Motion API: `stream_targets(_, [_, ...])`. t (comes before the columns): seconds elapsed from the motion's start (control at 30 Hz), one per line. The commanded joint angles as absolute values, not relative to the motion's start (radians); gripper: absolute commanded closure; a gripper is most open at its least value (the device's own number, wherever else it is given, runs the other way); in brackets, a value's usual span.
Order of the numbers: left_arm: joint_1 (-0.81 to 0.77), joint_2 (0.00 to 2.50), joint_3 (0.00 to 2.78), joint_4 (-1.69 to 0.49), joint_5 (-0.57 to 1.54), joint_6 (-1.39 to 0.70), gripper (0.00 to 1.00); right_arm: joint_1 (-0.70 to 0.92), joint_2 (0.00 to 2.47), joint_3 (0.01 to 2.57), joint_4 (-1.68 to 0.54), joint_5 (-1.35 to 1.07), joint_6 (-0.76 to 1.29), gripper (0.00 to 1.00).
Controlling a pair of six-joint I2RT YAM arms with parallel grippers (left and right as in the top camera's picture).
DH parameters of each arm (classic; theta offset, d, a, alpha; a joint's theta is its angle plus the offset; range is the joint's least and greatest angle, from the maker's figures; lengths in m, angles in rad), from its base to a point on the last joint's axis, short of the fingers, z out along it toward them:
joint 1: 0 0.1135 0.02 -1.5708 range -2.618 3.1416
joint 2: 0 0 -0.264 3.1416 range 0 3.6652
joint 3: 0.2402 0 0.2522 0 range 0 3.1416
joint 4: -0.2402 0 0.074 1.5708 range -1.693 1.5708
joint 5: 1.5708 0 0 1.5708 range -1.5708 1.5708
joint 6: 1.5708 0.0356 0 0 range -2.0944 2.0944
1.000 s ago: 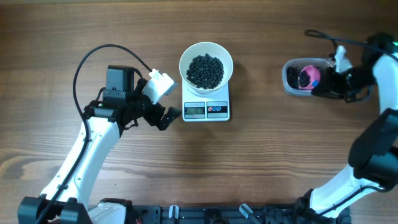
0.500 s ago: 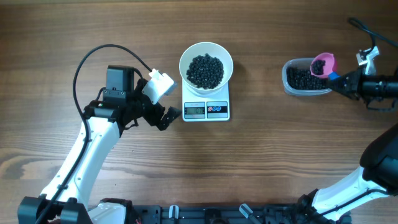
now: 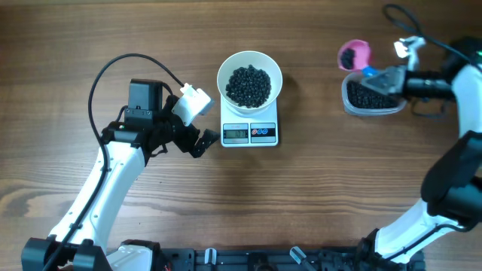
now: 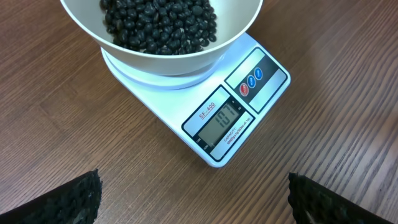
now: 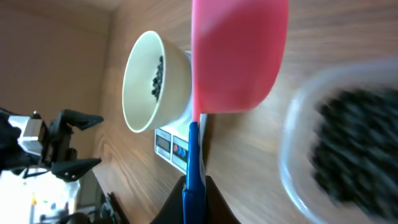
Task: Scoop item into bowl and weigh 150g on scale
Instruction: 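Carry the filled scoop over the white bowl and tip beans in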
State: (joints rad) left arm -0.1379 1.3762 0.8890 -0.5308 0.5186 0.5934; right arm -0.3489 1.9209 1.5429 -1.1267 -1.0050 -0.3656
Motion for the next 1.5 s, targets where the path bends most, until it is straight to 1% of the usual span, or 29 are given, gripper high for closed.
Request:
stream_targets(0.0, [-0.134, 1.375, 0.883, -0.529, 0.530, 0.598, 0.00, -0.234, 1.941, 1.539, -1.053, -1.069, -0.244, 0.96])
stream_targets(0.07, [-0.134, 1.375, 0.883, -0.529, 0.530, 0.598, 0.00, -0.162, 1.941, 1.552, -0.999, -1.079, -0.178, 0.96])
stream_targets(0.17, [-0.134, 1.375, 0.883, -0.529, 0.530, 0.598, 0.00, -0.070, 1.941, 1.594, -0.975, -1.074, -0.139, 0.96])
stream_targets(0.27, [-0.134, 1.375, 0.883, -0.529, 0.530, 0.598, 0.00, 0.010, 1.941, 1.658, -0.972, -0.997, -0.095, 0.96])
stream_targets(0.4, [-0.134, 1.375, 0.883, -0.529, 0.530, 0.598, 0.00, 0.132, 1.941, 1.748, -0.979, -0.803, -0.067, 0.96])
stream_targets(0.47, [-0.134, 1.375, 0.883, -0.529, 0.530, 0.598, 0.00, 0.190, 1.941, 1.777, -0.996, -0.636, -0.068, 0.96])
stream_targets(0.53, [-0.134, 1.375, 0.883, -0.529, 0.530, 0.598, 0.00, 0.236, 1.941, 1.794, -1.007, -0.517, -0.076, 0.96])
stream_targets(0.57, [-0.134, 1.375, 0.883, -0.528, 0.530, 0.598, 0.00, 0.277, 1.941, 1.801, -1.014, -0.409, -0.080, 0.96])
stream_targets(0.97, [-0.134, 1.375, 0.883, -0.529, 0.530, 0.598, 0.00, 0.474, 1.939, 1.803, -1.021, 0.101, -0.184, 0.96])
stream_targets(1.1, [-0.134, 1.375, 0.883, -0.529, 0.530, 0.598, 0.00, 0.515, 1.939, 1.803, -1.006, 0.188, -0.220, 0.96])
stream_targets(1.37, [-0.134, 1.375, 0.883, -0.529, 0.530, 0.598, 0.00, 0.516, 1.939, 1.803, -0.994, 0.185, -0.234, 0.96])
stream_targets(1.47, [-0.134, 1.375, 0.883, -0.529, 0.530, 0.598, 0.00, 0.513, 1.939, 1.803, -0.980, 0.139, -0.224, 0.96])
